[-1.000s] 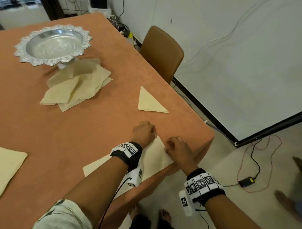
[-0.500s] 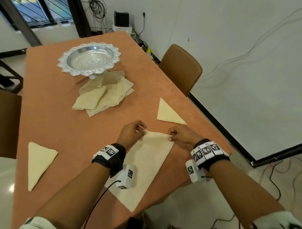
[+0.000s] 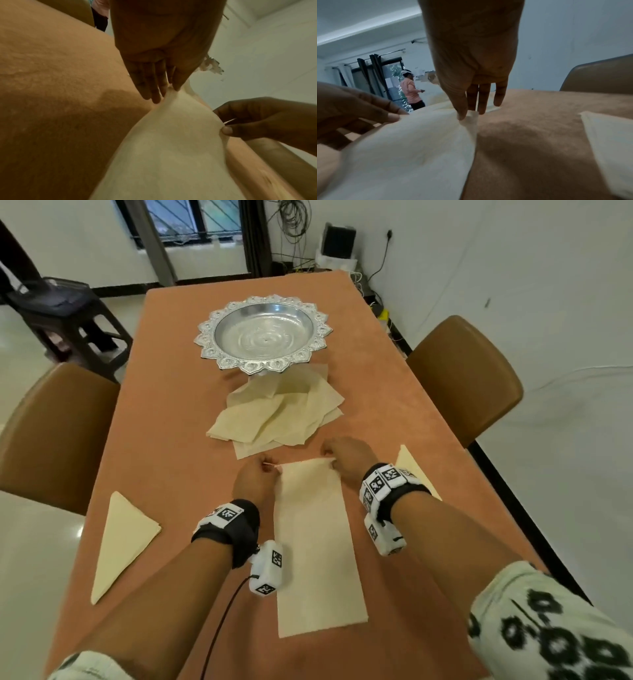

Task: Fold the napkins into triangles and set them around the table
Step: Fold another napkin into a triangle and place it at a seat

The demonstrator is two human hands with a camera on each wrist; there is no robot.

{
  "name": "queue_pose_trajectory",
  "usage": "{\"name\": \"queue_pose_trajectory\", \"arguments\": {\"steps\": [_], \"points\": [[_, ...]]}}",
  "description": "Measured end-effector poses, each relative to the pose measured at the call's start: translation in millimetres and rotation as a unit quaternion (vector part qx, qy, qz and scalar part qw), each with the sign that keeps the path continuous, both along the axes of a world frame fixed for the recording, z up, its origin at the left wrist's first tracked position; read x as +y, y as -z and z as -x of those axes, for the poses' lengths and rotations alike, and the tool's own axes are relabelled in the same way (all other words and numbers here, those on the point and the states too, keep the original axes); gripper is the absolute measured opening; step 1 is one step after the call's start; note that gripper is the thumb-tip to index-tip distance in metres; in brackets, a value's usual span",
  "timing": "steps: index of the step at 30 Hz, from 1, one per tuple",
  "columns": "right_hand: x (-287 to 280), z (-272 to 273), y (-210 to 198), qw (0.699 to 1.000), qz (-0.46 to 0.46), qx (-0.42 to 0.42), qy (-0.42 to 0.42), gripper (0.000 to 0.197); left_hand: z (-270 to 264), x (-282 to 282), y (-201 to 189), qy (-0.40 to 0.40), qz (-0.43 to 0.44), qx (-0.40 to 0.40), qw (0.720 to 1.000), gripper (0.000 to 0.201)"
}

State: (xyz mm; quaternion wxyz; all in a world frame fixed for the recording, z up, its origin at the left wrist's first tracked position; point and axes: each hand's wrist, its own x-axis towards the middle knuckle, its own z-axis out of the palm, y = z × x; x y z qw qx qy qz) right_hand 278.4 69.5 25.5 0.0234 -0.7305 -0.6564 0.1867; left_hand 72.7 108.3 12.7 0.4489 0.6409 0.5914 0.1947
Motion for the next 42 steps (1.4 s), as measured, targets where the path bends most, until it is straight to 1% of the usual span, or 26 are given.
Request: {"name": "queue_pose_trajectory", "arguments": {"steps": [3,5,7,9,11,13,15,17,19,21,22,23,25,27,29,30,31,32,33,34,35,36,37,38,40,42], "points": [[9,4,18,1.000,-0.007,-0.010,-0.012,0.041,10,5,6,0.031,-0.054,0.092,0.994,0.033],[-1,7,21,0.999,-0.036,-0.002,-0.008,0.043,19,-12,5,0.046,-0.098,0.107,0.988,0.038],[-21,10,19,0.997,-0.072,0.010,0.001,0.041,32,-41,5,0.072,-0.115,0.090,0.987,0.037],[-49,15,15,0.997,-0.070,0.030,-0.007,0.035,50,-73,10,0.110,-0.126,0.083,0.982,0.033],[-84,21,14,0.997,-0.057,0.048,-0.031,0.028,67,-104,16,0.153,-0.140,0.113,0.972,0.029],[-121,27,17,0.993,-0.065,0.077,-0.053,0.022,79,-132,19,0.192,-0.155,0.142,0.959,0.031],[-158,33,24,0.989,-0.073,0.099,-0.081,0.019,91,-154,21,0.234,-0.181,0.174,0.939,0.038],[-193,37,34,0.985,-0.068,0.109,-0.111,0.029,101,-172,24,0.286,-0.213,0.230,0.905,0.048],[-221,38,42,0.986,-0.030,0.113,-0.118,0.042,108,-186,28,0.313,-0.239,0.279,0.876,0.053],[-244,39,48,0.988,-0.031,0.100,-0.115,0.047,112,-195,31,0.321,-0.265,0.285,0.863,0.046],[-253,39,52,0.988,-0.046,0.083,-0.120,0.045,114,-197,33,0.322,-0.285,0.277,0.859,0.035],[-259,41,57,0.988,-0.067,0.064,-0.121,0.040,115,-199,36,0.321,-0.309,0.265,0.855,0.024],[-262,44,64,0.987,-0.113,0.048,-0.107,0.031,114,-198,37,0.321,-0.336,0.257,0.847,0.019],[-257,50,64,0.982,-0.158,0.023,-0.105,0.026,110,-198,33,0.323,-0.346,0.285,0.834,0.007],[-252,55,65,0.976,-0.178,-0.012,-0.124,0.008,104,-201,27,0.338,-0.335,0.321,0.819,0.018],[-251,56,64,0.975,-0.178,-0.031,-0.131,0.006,102,-203,25,0.342,-0.324,0.333,0.817,0.020],[-250,56,64,0.973,-0.178,-0.047,-0.136,0.016,101,-205,24,0.349,-0.321,0.342,0.811,0.023],[-250,56,64,0.974,-0.177,-0.050,-0.135,0.019,101,-207,22,0.354,-0.308,0.354,0.809,0.027],[-251,55,64,0.974,-0.176,-0.053,-0.132,0.015,101,-207,22,0.359,-0.300,0.358,0.808,0.030],[-253,55,61,0.974,-0.173,-0.054,-0.134,0.006,102,-208,21,0.358,-0.288,0.364,0.810,0.032],[-255,56,58,0.975,-0.172,-0.046,-0.129,0.008,103,-209,21,0.353,-0.290,0.365,0.811,0.030],[-256,57,58,0.976,-0.174,-0.039,-0.125,0.017,104,-210,20,0.347,-0.287,0.365,0.815,0.027],[-256,57,58,0.978,-0.170,-0.035,-0.117,0.021,104,-211,20,0.340,-0.295,0.365,0.815,0.023],[-255,57,57,0.979,-0.169,-0.029,-0.109,0.020,103,-211,20,0.333,-0.295,0.370,0.816,0.022],[-255,57,56,0.981,-0.166,-0.019,-0.103,0.007,100,-213,18,0.321,-0.302,0.380,0.813,0.024],[-257,57,53,0.983,-0.154,-0.009,-0.102,0.004,97,-216,16,0.321,-0.310,0.393,0.804,0.025]]}}
